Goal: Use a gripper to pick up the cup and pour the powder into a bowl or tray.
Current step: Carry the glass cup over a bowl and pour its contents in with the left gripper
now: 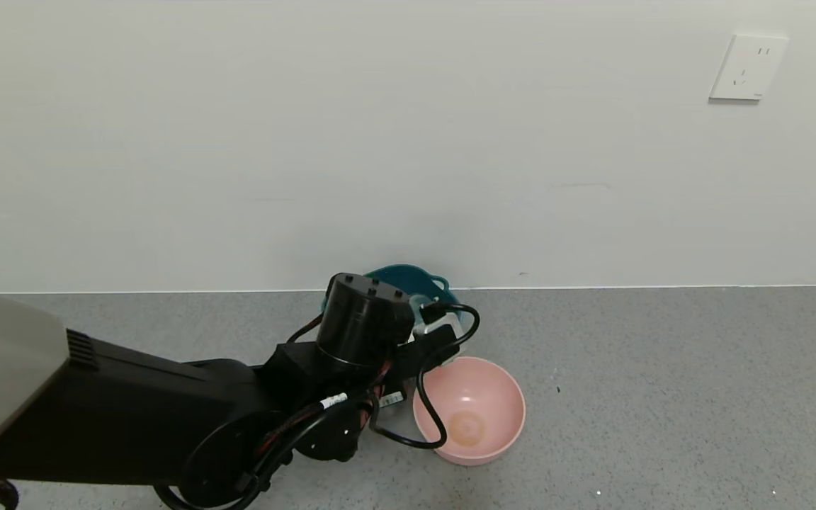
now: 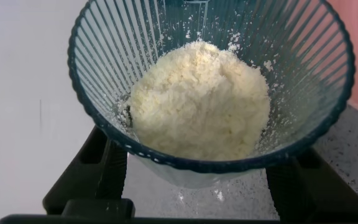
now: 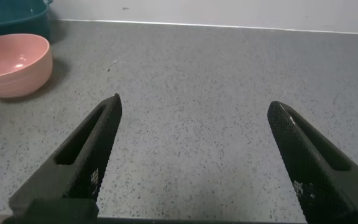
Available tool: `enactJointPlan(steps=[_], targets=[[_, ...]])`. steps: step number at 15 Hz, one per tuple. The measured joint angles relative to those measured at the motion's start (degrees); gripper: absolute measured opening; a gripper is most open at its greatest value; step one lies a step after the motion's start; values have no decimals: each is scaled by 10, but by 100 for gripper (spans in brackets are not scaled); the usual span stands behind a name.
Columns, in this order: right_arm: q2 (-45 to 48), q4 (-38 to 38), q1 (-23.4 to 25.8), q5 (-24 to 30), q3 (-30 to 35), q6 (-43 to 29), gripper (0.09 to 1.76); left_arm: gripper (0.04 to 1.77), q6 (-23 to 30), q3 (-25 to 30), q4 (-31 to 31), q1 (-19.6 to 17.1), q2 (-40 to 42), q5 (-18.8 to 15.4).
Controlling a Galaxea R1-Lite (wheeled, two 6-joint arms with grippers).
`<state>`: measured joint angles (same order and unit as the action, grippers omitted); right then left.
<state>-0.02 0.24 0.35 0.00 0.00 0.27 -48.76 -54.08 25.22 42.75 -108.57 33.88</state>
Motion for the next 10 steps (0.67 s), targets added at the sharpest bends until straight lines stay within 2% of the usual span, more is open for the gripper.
enactJointPlan(steps=[8,10], targets=[[0,0,0,0,0,0,171,127,-57,3,3,36,-21,35],[0,0,0,0,0,0,171,127,-81,-1,7,39,-29,59]])
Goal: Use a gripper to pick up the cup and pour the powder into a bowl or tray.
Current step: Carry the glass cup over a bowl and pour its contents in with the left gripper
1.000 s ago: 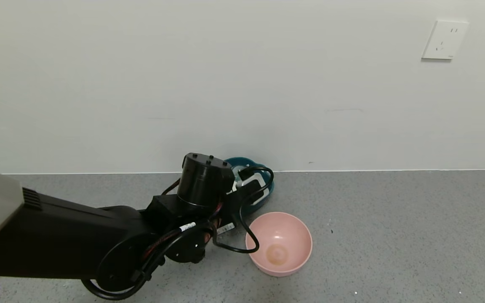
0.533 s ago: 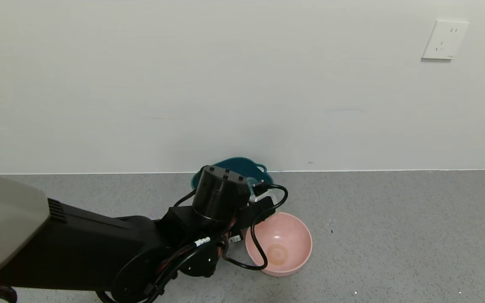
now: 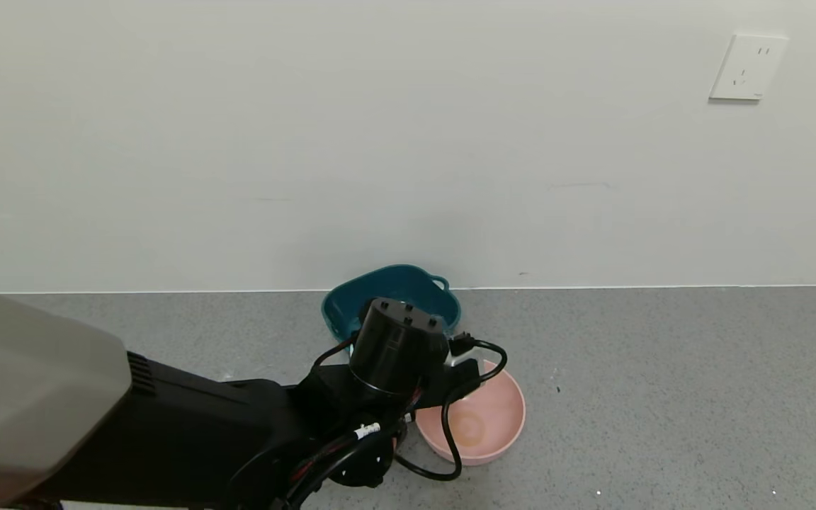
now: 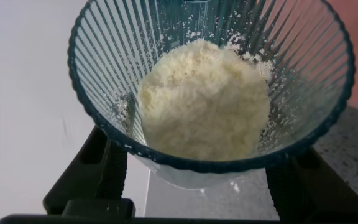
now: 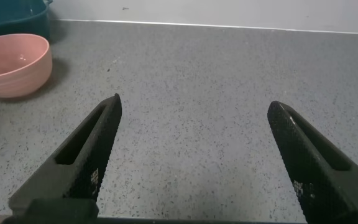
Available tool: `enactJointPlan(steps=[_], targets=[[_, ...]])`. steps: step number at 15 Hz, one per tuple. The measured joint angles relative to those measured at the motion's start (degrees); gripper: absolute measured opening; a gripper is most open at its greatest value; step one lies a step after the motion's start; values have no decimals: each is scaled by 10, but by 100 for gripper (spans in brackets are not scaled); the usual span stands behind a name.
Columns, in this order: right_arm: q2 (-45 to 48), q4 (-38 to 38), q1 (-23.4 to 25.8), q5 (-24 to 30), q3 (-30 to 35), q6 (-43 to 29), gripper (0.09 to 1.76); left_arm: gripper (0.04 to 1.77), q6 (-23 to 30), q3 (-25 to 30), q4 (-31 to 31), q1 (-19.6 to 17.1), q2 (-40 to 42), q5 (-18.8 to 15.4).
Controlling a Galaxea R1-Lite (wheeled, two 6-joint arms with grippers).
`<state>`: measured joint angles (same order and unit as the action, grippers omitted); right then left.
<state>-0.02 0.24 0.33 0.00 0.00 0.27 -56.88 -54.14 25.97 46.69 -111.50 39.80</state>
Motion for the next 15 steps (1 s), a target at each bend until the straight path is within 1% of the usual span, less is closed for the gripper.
enactJointPlan(steps=[1,3,6,11,13,15], targets=[[0,0,0,0,0,0,171,127,-8,-3,0,2,-4,9],[0,0,0,0,0,0,171,127,-43,-7,1,5,-10,11],[0,0,0,0,0,0,171,127,-79,-15,1,7,-15,12],[0,0,0,0,0,0,171,127,-123,-47,2,8,-37,13],[0,0,0,0,0,0,171,127,-144,-57,2,10,-45,24],[0,0,0,0,0,0,171,127,-152,-63,2,15,-50,29]])
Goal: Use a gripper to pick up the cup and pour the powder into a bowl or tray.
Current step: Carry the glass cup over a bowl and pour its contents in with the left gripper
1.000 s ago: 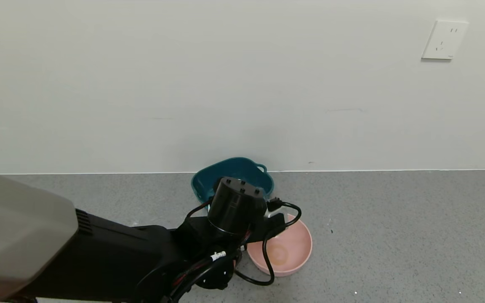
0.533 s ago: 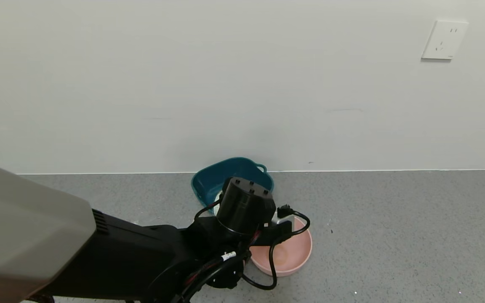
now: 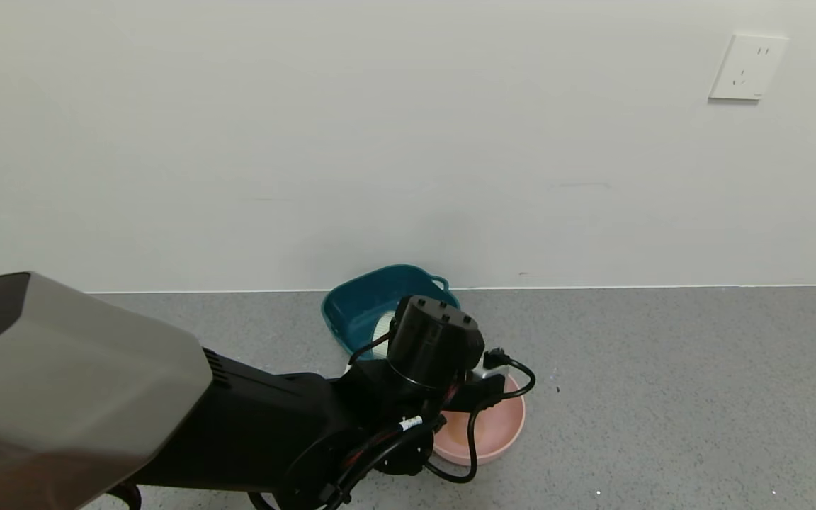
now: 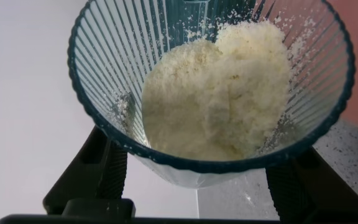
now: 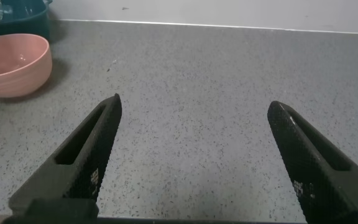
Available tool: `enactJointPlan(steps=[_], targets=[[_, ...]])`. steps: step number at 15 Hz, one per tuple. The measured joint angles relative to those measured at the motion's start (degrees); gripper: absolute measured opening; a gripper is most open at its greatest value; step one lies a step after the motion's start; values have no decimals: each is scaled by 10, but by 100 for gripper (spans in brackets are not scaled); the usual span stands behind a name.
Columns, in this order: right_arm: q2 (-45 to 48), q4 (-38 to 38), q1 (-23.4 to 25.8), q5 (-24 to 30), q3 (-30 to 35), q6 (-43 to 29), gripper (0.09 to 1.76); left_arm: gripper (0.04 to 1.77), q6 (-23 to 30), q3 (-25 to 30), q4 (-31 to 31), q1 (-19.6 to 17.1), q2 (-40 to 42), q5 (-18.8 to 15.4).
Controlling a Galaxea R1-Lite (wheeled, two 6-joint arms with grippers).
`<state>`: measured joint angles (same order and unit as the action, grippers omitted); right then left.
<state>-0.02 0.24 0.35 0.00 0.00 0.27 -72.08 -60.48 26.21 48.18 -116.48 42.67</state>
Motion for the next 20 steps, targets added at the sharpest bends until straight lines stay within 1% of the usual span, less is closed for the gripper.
enactJointPlan(steps=[2,7,8,10,12,14,18,20], targets=[[0,0,0,0,0,0,171,127,-17,-2,0,0,-2,5],[0,0,0,0,0,0,171,127,-79,-9,2,10,-4,21],[0,0,0,0,0,0,171,127,-89,-10,2,14,-4,30],[0,0,0,0,0,0,171,127,-115,-11,2,21,-4,63],[0,0,0,0,0,0,171,127,-136,-10,10,35,-4,76],[0,0,0,0,0,0,171,127,-155,-10,12,48,-5,108],[0,0,0,0,0,0,171,127,-176,-10,12,59,-8,129],[0,0,0,0,0,0,171,127,-186,-10,12,60,-10,132]])
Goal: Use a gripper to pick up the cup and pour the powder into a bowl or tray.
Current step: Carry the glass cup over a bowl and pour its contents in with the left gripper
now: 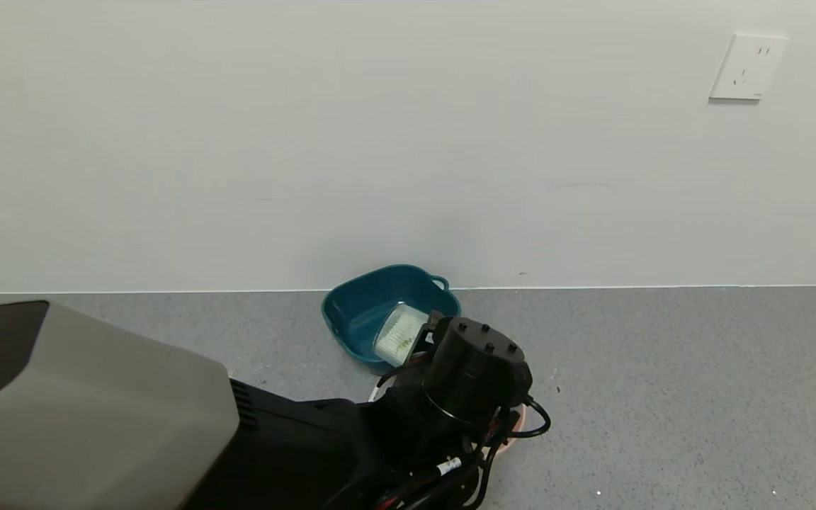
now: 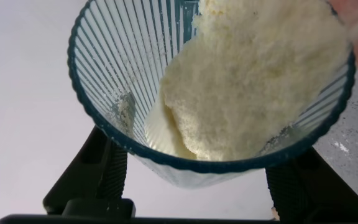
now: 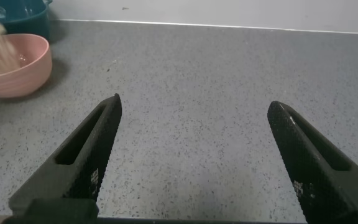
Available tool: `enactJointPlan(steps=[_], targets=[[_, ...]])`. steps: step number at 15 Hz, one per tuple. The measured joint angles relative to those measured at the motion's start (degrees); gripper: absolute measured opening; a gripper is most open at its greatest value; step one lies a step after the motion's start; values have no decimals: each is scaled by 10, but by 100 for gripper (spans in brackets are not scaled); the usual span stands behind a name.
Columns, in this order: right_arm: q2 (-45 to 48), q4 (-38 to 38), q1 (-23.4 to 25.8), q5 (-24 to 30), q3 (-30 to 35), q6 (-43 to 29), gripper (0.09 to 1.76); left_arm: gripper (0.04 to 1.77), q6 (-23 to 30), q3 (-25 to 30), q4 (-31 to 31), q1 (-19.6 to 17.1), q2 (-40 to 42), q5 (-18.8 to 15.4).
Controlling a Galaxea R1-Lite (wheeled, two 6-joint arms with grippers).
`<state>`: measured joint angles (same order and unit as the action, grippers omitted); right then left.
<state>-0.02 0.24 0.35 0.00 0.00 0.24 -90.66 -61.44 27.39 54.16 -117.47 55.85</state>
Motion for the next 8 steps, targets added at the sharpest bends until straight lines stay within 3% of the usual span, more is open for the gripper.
enactJointPlan(steps=[6,8], targets=[[0,0,0,0,0,0,171,126,-8,-1,0,6,-9,3],[0,0,0,0,0,0,171,126,-14,-2,0,8,-11,23]])
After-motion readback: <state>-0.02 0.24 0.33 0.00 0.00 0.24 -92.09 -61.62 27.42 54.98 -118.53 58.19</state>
